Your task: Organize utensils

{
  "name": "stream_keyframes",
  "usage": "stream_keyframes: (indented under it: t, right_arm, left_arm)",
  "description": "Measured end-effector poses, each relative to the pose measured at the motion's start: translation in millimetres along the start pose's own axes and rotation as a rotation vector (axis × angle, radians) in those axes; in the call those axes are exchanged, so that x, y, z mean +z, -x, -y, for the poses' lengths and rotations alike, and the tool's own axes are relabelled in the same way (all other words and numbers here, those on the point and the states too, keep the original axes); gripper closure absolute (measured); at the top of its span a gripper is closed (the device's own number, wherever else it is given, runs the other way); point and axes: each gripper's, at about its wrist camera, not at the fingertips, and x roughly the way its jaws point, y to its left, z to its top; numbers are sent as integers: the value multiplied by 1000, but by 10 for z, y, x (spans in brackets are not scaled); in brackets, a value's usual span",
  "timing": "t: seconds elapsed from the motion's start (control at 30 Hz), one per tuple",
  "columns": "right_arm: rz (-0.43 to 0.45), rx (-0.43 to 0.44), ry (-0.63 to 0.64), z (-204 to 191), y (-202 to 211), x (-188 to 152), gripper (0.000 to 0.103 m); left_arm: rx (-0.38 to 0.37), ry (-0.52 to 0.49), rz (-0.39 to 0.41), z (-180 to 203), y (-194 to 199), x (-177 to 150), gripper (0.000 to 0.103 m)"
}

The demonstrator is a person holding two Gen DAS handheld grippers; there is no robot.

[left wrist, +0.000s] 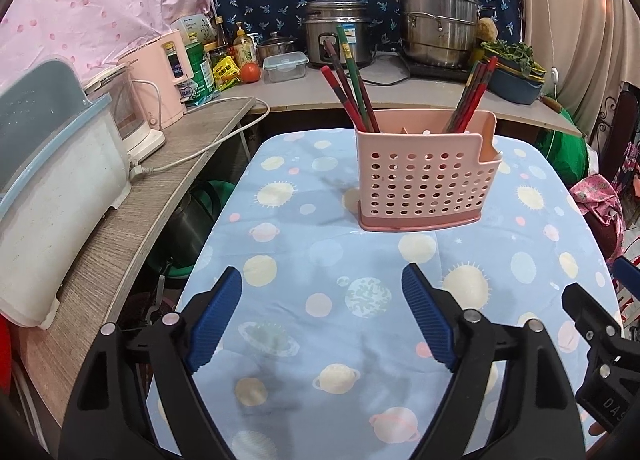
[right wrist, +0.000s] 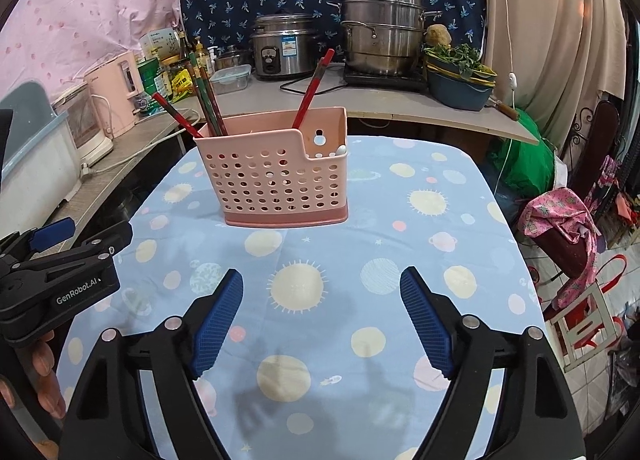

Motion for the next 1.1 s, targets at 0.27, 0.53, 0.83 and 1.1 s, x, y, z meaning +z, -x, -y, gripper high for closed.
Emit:
stream_keyframes:
  t: [0.27, 0.53, 0.83, 1.1]
  right_arm:
    - [-8, 4, -4, -10, -6, -17, 18]
    - [-15, -4, -13, 6, -45, -23, 15]
    - [-31, -2, -25, 40, -99, -21, 7]
    - [-29, -15, -29, 56, -121, -15, 7]
  left_arm:
    - [13, 0, 4, 0, 8, -55, 12]
    - [6, 0, -14, 10, -42, -87, 9]
    - [7, 10, -40, 23, -117, -101, 8]
    - [11, 9, -49, 31, -150, -108, 7]
